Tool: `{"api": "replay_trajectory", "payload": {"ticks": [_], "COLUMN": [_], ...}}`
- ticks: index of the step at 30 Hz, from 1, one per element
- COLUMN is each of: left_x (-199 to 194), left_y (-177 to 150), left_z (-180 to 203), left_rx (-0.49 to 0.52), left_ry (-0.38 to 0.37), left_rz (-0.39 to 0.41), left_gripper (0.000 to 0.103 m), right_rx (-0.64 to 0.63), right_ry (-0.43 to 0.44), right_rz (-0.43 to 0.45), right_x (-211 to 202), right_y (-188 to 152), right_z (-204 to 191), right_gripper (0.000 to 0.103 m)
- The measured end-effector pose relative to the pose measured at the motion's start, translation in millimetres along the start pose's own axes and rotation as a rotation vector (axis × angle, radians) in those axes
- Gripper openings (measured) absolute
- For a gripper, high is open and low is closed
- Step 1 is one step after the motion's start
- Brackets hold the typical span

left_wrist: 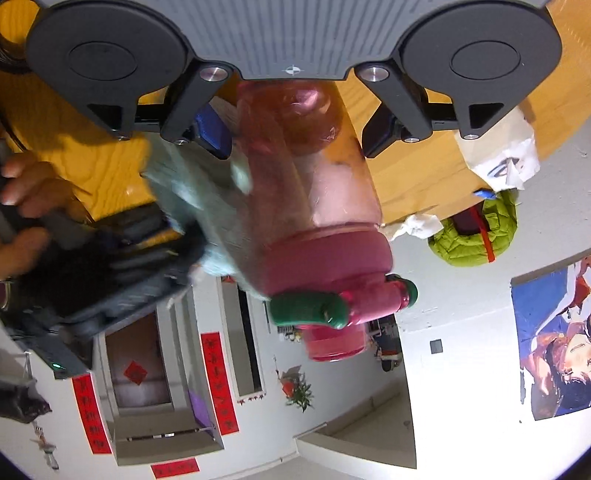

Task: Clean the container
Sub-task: 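Hold the bottle with the left gripper while the right gripper rubs the towel around its side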

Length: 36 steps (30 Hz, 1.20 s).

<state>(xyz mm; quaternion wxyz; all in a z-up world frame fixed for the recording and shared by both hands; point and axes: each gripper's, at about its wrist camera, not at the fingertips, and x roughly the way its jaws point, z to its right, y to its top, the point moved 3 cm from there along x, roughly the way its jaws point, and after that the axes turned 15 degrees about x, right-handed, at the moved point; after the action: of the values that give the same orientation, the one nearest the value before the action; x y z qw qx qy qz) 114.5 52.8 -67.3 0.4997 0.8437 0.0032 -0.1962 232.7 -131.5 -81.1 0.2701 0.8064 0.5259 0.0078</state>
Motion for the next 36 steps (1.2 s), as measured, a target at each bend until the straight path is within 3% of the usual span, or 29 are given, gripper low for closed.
{"api": "replay_trajectory", "payload": {"ticks": [3, 8, 12, 14, 16, 22, 23, 26, 30, 32, 36], "left_x": [4, 8, 7, 6, 7, 7, 6, 6, 5, 5, 4], "left_y": [0, 0, 1, 1, 1, 1, 1, 2, 2, 2, 3], "left_z": [0, 0, 2, 2, 2, 1, 2, 2, 3, 3, 5], "left_rx": [0.005, 0.009, 0.008, 0.009, 0.008, 0.004, 0.004, 0.003, 0.004, 0.004, 0.004], "left_ry": [-0.007, -0.009, -0.007, -0.005, 0.002, 0.002, 0.002, 0.002, 0.002, 0.002, 0.002], "left_rz": [0.013, 0.020, 0.019, 0.018, 0.015, 0.013, 0.013, 0.012, 0.013, 0.013, 0.014], "left_gripper": [0.074, 0.074, 0.074, 0.074, 0.074, 0.074, 0.074, 0.073, 0.073, 0.073, 0.074], "right_rx": [-0.029, -0.017, 0.037, 0.063, 0.084, 0.003, -0.013, -0.046, -0.013, -0.014, 0.009], "right_ry": [-0.003, -0.039, 0.193, 0.252, 0.204, -0.132, -0.150, -0.158, 0.088, 0.099, -0.093], "right_rz": [-0.031, 0.000, 0.104, 0.102, 0.048, -0.065, -0.063, -0.033, 0.088, 0.096, -0.016], "right_x": [-7, -8, -35, -40, -29, 11, 13, 13, -18, -20, 11], "right_y": [-3, -4, 1, 2, 0, -11, -12, -13, -4, -4, -10], "right_z": [-1, 2, -9, -9, -4, 14, 14, 10, -10, -11, 10], "right_gripper": [0.030, 0.030, 0.028, 0.028, 0.028, 0.030, 0.030, 0.030, 0.029, 0.029, 0.029]}}
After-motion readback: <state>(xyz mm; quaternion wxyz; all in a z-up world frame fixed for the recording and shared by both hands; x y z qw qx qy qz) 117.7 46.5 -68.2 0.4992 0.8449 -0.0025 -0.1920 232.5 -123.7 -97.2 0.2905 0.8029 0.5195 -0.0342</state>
